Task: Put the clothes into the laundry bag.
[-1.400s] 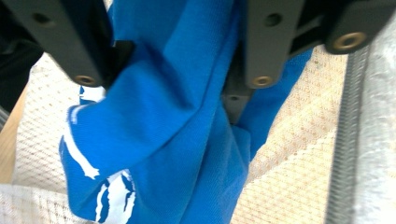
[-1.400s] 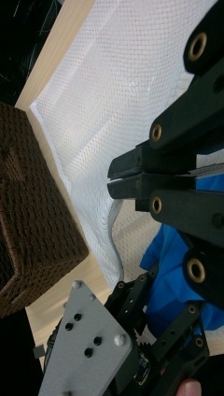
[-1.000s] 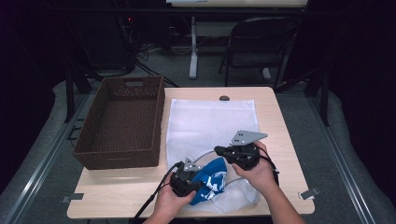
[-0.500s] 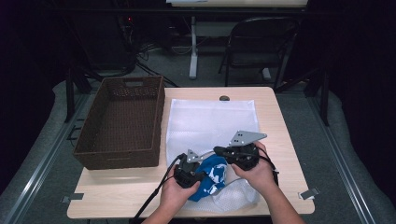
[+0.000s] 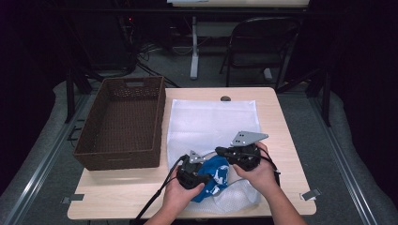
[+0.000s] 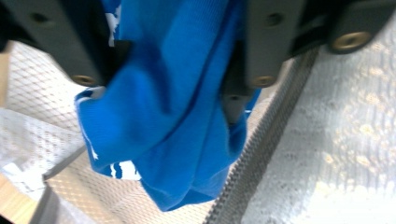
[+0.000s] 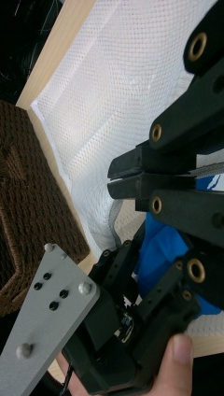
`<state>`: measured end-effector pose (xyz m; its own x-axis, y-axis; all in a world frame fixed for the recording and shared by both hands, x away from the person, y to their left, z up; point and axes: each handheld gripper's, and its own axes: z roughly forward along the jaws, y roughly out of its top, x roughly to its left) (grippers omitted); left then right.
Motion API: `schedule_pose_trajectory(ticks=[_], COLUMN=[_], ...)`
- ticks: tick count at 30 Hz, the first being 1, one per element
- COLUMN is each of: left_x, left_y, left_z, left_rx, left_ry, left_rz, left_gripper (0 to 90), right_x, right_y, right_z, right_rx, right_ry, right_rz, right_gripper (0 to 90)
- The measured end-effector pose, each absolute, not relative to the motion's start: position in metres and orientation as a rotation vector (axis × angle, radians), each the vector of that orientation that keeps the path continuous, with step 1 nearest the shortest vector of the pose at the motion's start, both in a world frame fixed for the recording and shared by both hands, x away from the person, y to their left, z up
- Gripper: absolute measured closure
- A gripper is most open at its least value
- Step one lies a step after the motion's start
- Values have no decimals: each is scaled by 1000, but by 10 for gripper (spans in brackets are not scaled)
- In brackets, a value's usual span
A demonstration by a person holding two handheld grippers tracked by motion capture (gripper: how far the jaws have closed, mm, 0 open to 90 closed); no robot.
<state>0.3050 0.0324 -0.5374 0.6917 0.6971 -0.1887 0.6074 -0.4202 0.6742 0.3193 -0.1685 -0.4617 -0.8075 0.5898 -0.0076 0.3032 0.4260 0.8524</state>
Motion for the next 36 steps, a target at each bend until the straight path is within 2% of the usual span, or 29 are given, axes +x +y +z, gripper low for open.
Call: schedule_pose_trajectory(ticks=[3,8,15,25,36], left_x=[302,297,290,289,289], left_y=[34,37,43,43,41], left_z=[-536,-532,-531,-551,-559], left_rx=[2178,2173,2186,2226,2249], left_ry=[977,959,954,981,982], left_rz=[167,137,137,148,147], left_gripper=[399,327,317,320,382], right_x=[320,320,320,319,319], right_y=[-170,-170,-171,-169,-168], right_z=[-462,-462,-461,-462,-462], right_rx=[777,780,782,774,771], right_ry=[2377,2377,2374,2378,2380], right_rz=[1328,1328,1330,1327,1323], right_gripper=[888,888,888,888,888])
